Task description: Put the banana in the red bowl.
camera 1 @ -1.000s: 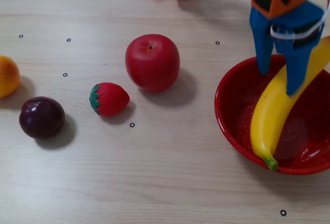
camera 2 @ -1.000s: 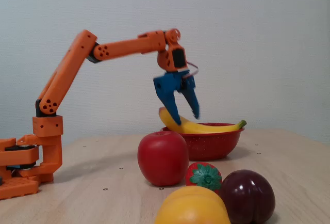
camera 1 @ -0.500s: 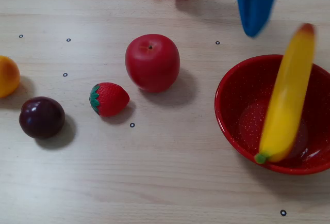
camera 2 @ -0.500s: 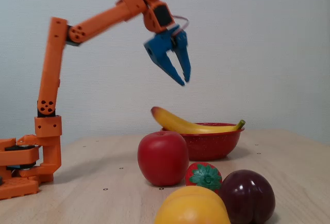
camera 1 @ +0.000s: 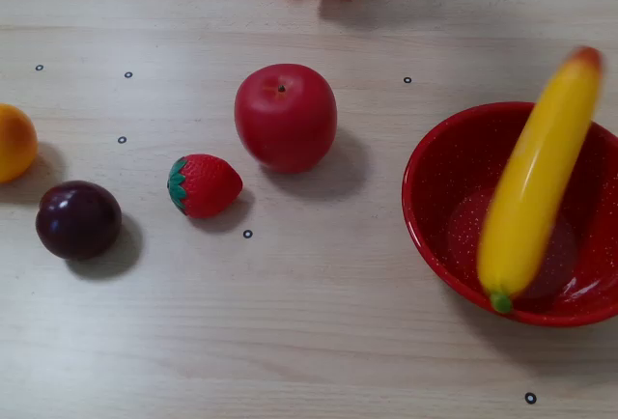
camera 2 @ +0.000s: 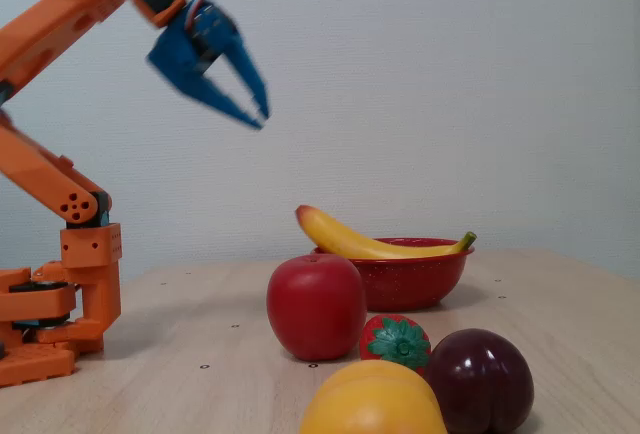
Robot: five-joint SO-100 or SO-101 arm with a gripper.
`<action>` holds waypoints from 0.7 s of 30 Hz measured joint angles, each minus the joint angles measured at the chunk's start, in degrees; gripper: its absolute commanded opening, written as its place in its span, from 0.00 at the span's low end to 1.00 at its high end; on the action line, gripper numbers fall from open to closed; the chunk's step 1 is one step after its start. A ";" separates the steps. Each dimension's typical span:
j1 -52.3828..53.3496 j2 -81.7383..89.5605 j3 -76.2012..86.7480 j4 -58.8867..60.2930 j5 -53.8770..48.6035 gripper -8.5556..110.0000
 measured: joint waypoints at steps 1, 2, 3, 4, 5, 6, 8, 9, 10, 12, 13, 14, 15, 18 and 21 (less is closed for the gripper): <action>-1.14 3.43 4.66 -1.58 -0.26 0.07; -1.41 6.15 8.61 -3.08 -0.35 0.07; -1.67 8.17 11.60 -3.78 -0.44 0.07; -1.85 10.28 14.77 -5.19 -1.05 0.07; -2.72 12.92 18.81 -7.21 -2.02 0.07; -3.08 14.94 22.06 -8.53 -2.72 0.07; -2.90 21.18 31.29 -12.83 -4.31 0.07; -2.55 24.52 36.04 -14.59 -4.39 0.07; -2.46 27.60 40.52 -15.91 -4.92 0.07; -2.46 32.08 47.81 -18.19 -5.63 0.07; -2.64 34.19 51.86 -20.57 -5.89 0.07; -2.90 36.12 55.72 -22.76 -5.89 0.07; -3.25 38.06 59.85 -25.31 -5.98 0.07; -4.39 42.45 69.17 -29.97 -5.98 0.07; -4.22 43.07 72.60 -31.38 -6.86 0.07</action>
